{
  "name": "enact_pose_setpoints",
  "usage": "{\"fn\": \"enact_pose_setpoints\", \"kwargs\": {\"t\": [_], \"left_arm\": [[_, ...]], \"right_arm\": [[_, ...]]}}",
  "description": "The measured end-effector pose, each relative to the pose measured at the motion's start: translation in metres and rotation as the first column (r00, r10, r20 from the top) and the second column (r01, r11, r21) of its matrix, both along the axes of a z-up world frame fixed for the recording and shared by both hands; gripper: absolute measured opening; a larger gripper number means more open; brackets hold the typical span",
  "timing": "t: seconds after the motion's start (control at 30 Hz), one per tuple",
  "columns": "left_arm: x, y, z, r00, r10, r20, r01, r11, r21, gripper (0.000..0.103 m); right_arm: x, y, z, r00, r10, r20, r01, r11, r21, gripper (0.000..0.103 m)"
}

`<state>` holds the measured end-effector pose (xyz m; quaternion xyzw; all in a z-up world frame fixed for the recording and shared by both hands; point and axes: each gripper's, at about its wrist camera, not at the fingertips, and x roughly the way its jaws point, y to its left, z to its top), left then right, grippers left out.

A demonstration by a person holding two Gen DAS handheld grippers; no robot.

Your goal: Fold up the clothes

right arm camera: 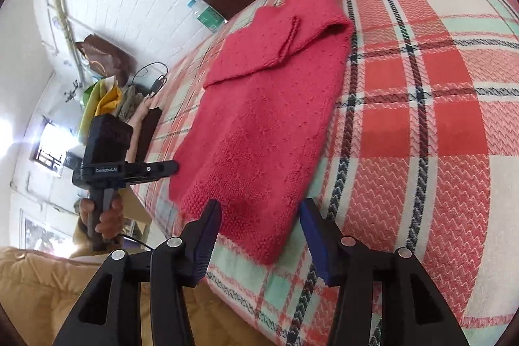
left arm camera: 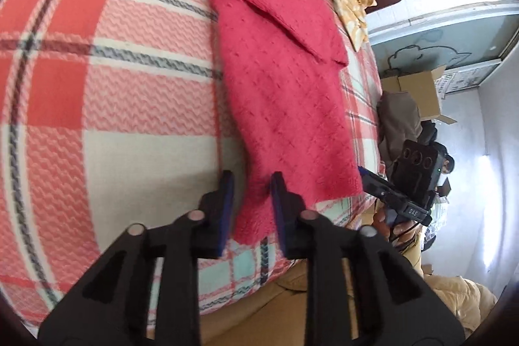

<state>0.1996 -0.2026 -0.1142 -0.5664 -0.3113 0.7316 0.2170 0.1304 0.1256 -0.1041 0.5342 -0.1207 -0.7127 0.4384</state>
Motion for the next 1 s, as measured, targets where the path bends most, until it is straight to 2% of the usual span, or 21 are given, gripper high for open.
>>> {"fn": "enact_pose_setpoints", "kwargs": {"t": [0.03,0.07,0.13,0.17,0.23,0.27,0.37,0.43,0.53,0.67,0.77,0.8,0.83,0.87,0.9,0.93,1.0], "left_arm": [[0.0,0.004,0.001,1.0,-0.009,-0.015,0.009,1.0,0.004,0.042],[0.0,0.008,0.004,0.999,-0.021,-0.027,0.021,1.0,0.001,0.044],[-0.002,0.019,0.007,0.998,-0.05,-0.038,0.05,0.999,-0.022,0.044],[-0.004,0.022,0.008,0.998,-0.059,-0.036,0.058,0.998,-0.034,0.041],[-0.009,0.023,0.006,0.998,-0.064,-0.013,0.064,0.998,-0.006,0.016],[-0.011,0.021,0.006,0.999,-0.054,-0.004,0.054,0.998,0.008,0.016],[-0.02,0.01,0.011,1.0,-0.013,0.003,0.013,0.994,0.112,0.015],[-0.026,0.003,0.019,1.0,0.001,-0.01,0.001,0.984,0.177,0.015],[-0.036,-0.004,0.029,1.0,0.015,-0.027,-0.008,0.974,0.226,0.015],[-0.046,-0.007,0.035,0.999,0.016,-0.033,-0.008,0.977,0.212,0.015],[-0.046,-0.006,0.031,0.999,0.001,-0.032,0.003,0.993,0.121,0.016],[-0.044,-0.006,0.028,1.0,-0.005,-0.022,0.007,0.997,0.082,0.021],[-0.042,-0.006,0.024,1.0,-0.008,-0.016,0.009,0.999,0.051,0.034],[-0.038,-0.009,0.021,1.0,-0.007,-0.018,0.008,1.0,0.025,0.043],[-0.033,-0.011,0.019,1.0,-0.005,-0.019,0.005,1.0,-0.008,0.058],[-0.028,-0.015,0.017,1.0,-0.003,-0.022,0.002,1.0,-0.012,0.061],[-0.02,-0.018,0.018,0.999,-0.013,-0.037,0.013,1.0,0.0,0.064]], "right_arm": [[0.0,-0.001,0.0,1.0,0.0,-0.002,0.0,1.0,-0.001,0.045],[0.0,-0.003,-0.002,1.0,0.006,0.004,-0.006,1.0,-0.004,0.03],[-0.002,-0.005,-0.006,1.0,0.012,0.019,-0.012,1.0,0.0,0.013],[-0.003,-0.005,-0.008,1.0,0.008,0.028,-0.007,1.0,-0.009,0.011],[-0.007,-0.001,-0.007,0.999,-0.008,0.049,0.011,0.998,-0.059,0.009],[-0.009,0.003,-0.004,0.998,-0.016,0.058,0.021,0.995,-0.095,0.008],[-0.017,0.01,0.007,0.998,-0.028,0.059,0.038,0.984,-0.175,0.008],[-0.024,0.011,0.014,0.998,-0.036,0.045,0.044,0.98,-0.195,0.008],[-0.036,0.009,0.023,0.998,-0.041,0.037,0.049,0.97,-0.237,0.008],[-0.05,0.001,0.03,0.999,-0.037,0.036,0.045,0.963,-0.266,0.008],[-0.053,-0.002,0.029,0.999,-0.02,0.045,0.03,0.969,-0.244,0.008],[-0.052,-0.001,0.028,0.998,-0.017,0.054,0.03,0.97,-0.241,0.008],[-0.05,0.001,0.026,0.998,-0.017,0.061,0.03,0.972,-0.234,0.01],[-0.048,0.003,0.023,0.997,-0.015,0.072,0.031,0.974,-0.227,0.012],[-0.047,0.006,0.02,0.996,-0.015,0.09,0.034,0.975,-0.221,0.012],[-0.044,0.009,0.016,0.994,-0.018,0.106,0.041,0.977,-0.211,0.016],[-0.039,0.016,0.01,0.992,-0.037,0.124,0.056,0.986,-0.157,0.033]]}}
